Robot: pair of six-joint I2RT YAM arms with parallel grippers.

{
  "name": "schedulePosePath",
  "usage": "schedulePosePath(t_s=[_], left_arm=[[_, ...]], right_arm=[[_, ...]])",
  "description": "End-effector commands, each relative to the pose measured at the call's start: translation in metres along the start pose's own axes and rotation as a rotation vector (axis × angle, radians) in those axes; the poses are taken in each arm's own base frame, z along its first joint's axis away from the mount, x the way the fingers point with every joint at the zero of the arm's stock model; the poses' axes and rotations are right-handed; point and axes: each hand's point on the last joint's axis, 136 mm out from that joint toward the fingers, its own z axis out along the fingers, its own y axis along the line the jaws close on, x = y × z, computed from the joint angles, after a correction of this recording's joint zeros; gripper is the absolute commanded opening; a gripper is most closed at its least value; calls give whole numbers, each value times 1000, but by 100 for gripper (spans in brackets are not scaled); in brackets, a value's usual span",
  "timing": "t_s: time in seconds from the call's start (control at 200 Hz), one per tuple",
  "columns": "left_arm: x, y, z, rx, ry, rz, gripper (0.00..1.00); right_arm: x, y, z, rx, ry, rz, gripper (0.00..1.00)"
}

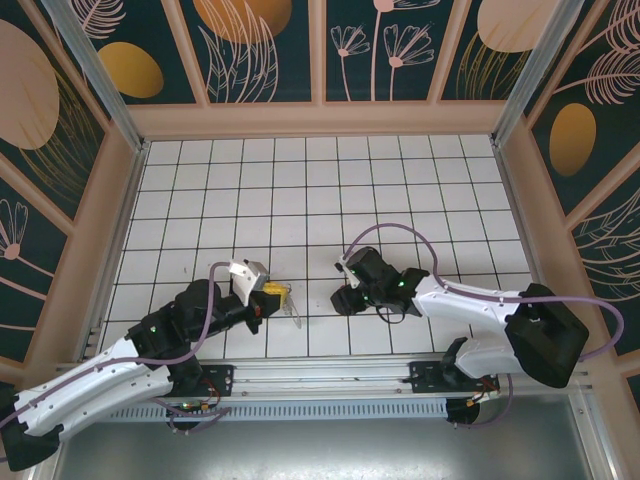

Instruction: Put the keys on the keyring

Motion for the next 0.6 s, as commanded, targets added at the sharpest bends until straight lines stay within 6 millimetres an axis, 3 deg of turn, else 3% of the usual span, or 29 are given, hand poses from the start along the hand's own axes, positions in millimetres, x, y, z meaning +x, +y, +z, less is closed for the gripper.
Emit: schedulePosePath(t_s=[0.0, 0.26, 0.596], left_arm=[[-13, -4, -3, 9, -49, 1, 0], [-12, -6, -2, 21, -40, -1, 0], [-28, -2, -21, -8, -133, -33, 0]], right_arm=[[-10, 12, -1, -50, -34, -27, 54], [-6, 20, 1, -88, -41, -39, 54], [-6, 19, 0, -68, -22, -54, 52]])
